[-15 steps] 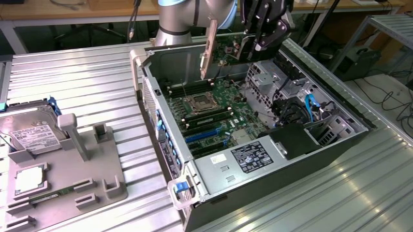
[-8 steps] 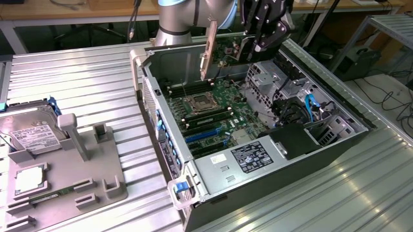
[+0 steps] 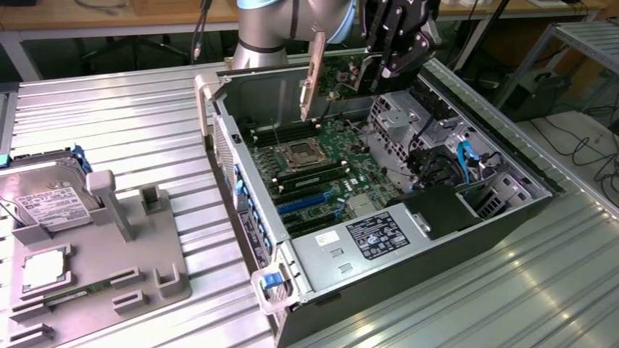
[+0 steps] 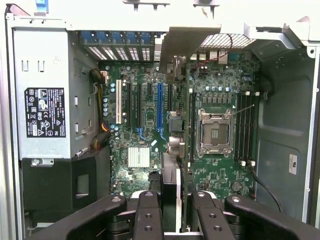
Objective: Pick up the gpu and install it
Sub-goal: 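Insert the gpu into the slot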
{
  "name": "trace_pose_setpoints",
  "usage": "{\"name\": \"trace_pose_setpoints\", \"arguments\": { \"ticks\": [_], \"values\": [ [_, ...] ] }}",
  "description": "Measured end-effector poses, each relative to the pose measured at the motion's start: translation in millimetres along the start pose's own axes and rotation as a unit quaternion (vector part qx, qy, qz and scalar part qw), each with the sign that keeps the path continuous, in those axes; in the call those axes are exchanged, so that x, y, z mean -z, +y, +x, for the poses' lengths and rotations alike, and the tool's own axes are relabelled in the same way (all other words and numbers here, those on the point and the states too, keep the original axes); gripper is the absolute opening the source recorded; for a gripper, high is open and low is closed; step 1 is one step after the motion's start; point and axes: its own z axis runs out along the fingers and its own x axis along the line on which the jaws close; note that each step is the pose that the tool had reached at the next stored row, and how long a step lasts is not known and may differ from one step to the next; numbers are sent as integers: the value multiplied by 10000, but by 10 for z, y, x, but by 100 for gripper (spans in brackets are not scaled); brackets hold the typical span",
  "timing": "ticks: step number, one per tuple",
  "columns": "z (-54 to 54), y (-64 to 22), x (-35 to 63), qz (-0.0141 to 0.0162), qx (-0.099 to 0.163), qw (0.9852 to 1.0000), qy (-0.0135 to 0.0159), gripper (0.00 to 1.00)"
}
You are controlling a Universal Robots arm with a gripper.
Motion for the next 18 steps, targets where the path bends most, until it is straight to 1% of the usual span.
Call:
{"name": "trace_pose_setpoints", "arguments": {
  "ticks": [10,14,18],
  "values": [
    [-1,0,-3,0,11,10000,-1,28],
    [-1,0,-17,-6,193,9998,1,28],
    [0,4,-39,-6,210,9998,0,28]
  ]
}}
